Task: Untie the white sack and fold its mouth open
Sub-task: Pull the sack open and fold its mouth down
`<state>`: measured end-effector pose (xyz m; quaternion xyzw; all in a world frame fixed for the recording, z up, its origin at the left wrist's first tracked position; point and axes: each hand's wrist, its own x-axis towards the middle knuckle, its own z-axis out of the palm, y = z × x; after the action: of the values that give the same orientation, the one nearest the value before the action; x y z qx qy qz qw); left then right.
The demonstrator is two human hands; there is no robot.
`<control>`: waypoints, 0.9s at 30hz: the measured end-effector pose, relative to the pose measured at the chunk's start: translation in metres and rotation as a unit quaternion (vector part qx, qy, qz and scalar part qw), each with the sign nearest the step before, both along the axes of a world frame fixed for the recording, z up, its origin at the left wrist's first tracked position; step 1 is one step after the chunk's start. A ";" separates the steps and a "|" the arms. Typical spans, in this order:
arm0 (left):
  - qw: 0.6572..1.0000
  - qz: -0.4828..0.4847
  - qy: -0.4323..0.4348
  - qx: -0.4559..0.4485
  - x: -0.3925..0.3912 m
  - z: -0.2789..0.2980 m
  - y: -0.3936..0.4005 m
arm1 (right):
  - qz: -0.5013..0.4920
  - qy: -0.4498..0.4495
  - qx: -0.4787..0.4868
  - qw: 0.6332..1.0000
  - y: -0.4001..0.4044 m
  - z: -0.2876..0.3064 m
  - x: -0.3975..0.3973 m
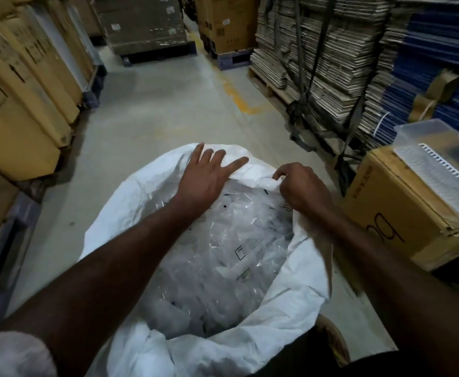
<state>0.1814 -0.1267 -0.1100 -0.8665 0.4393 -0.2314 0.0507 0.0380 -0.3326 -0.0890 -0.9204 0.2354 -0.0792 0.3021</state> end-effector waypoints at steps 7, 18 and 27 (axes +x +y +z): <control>0.980 0.024 0.186 -0.072 0.022 0.038 -0.012 | 0.056 -0.126 -0.339 0.931 0.032 0.007 0.020; 0.969 -0.022 0.232 -0.079 0.029 0.053 0.018 | 0.168 -0.088 -0.249 0.950 0.037 -0.022 0.072; 0.985 0.145 0.011 -0.089 -0.009 0.014 0.102 | 0.097 -0.087 -0.048 0.990 0.044 -0.001 0.085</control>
<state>0.1721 -0.0247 -0.0956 -0.9245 0.2875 -0.2502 0.0020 0.1235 -0.2884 -0.0903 -0.9420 0.1137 -0.1402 0.2828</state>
